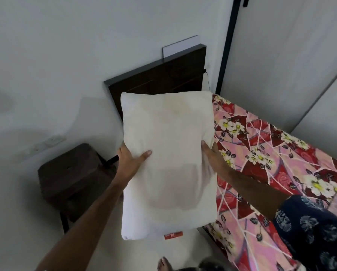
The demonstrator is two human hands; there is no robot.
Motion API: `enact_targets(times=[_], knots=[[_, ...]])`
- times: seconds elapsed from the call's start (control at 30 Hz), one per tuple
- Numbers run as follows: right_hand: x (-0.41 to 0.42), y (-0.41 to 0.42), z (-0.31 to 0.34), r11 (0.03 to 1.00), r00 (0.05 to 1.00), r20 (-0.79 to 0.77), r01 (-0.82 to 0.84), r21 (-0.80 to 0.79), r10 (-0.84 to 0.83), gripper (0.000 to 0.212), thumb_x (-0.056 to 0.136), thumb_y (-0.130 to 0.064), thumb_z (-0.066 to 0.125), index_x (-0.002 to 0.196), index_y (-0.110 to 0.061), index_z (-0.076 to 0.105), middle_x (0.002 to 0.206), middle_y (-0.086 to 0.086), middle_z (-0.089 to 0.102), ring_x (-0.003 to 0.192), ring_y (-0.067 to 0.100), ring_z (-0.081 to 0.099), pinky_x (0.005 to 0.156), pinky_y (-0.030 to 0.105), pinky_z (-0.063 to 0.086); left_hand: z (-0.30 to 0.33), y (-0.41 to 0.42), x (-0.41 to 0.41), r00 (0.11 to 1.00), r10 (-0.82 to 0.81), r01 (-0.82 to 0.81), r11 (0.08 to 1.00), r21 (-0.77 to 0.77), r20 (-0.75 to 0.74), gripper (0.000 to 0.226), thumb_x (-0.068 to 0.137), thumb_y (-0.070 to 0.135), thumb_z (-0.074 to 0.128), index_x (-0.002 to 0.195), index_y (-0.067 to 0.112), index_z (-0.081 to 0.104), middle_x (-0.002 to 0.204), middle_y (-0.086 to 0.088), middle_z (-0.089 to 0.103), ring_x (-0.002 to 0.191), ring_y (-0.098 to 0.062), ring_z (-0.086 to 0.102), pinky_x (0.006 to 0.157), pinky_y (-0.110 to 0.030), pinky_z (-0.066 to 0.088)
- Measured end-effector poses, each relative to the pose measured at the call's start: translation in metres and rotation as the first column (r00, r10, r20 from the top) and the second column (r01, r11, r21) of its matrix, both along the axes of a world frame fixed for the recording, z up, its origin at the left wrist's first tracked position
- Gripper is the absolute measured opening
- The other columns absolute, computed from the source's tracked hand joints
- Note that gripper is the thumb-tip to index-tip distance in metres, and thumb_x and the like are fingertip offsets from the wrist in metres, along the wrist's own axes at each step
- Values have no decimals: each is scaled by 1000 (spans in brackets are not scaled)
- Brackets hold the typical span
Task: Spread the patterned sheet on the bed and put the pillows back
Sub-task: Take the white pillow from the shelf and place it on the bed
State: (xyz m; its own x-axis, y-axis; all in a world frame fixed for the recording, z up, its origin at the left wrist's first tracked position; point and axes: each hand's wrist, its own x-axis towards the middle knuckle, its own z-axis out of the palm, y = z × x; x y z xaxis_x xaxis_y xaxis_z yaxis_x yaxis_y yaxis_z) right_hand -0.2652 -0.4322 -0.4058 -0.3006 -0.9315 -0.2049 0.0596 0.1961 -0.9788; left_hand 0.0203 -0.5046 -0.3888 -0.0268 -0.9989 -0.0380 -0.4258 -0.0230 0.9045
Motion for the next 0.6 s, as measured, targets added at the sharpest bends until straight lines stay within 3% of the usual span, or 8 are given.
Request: enact_targets(times=[0.07, 0.17, 0.27, 0.37, 0.43, 0.6], knots=[[-1, -31, -1, 997, 998, 22, 62, 36, -63, 78, 94, -53, 59, 154, -13, 30, 150, -9, 46, 139, 11, 42, 110, 23, 35, -1, -52, -6, 999, -40, 40, 999, -8, 3, 100, 72, 40, 89, 152, 20, 32, 141, 6, 34, 125, -2, 28, 111, -28, 29], [-8, -71, -14, 982, 985, 12, 172, 81, -174, 65, 102, -45, 52, 153, -13, 30, 150, -1, 47, 139, 18, 44, 100, 21, 39, -14, -131, -18, 989, -147, 148, 988, -34, 21, 100, 63, 51, 93, 146, 26, 43, 139, 5, 49, 124, -3, 45, 109, -35, 42], [-22, -119, -34, 965, 972, 41, 226, 131, -233, 81, 97, -59, 49, 158, -13, 21, 159, 3, 36, 146, 26, 37, 111, 37, 36, -33, -213, -37, 970, -235, 236, 972, 6, 64, 108, 51, 71, 90, 143, 35, 45, 134, 2, 56, 121, -16, 58, 101, -48, 53], [-39, -171, -54, 949, 952, 90, 277, 150, -292, 97, 88, -71, 52, 158, -13, 19, 161, 5, 33, 147, 30, 35, 119, 47, 33, -46, -286, -70, 947, -304, 307, 952, -15, 103, 103, 54, 66, 90, 142, 36, 46, 133, 0, 56, 121, -17, 58, 99, -47, 55], [-52, -210, -64, 931, 937, 105, 311, 190, -334, 120, 70, -88, 55, 158, -14, 22, 161, 6, 34, 146, 31, 37, 120, 53, 32, -57, -340, -96, 924, -356, 360, 933, -8, 138, 102, 57, 63, 91, 143, 35, 45, 133, 1, 56, 122, -16, 58, 101, -46, 54], [-84, -308, -100, 883, 870, 207, 393, 255, -447, 122, 61, -90, 62, 152, -17, 27, 146, 0, 51, 130, 24, 53, 109, 44, 45, -88, -477, -159, 852, -456, 466, 885, 26, 256, 108, 54, 72, 88, 145, 33, 43, 134, 0, 56, 124, -20, 57, 100, -50, 53]])
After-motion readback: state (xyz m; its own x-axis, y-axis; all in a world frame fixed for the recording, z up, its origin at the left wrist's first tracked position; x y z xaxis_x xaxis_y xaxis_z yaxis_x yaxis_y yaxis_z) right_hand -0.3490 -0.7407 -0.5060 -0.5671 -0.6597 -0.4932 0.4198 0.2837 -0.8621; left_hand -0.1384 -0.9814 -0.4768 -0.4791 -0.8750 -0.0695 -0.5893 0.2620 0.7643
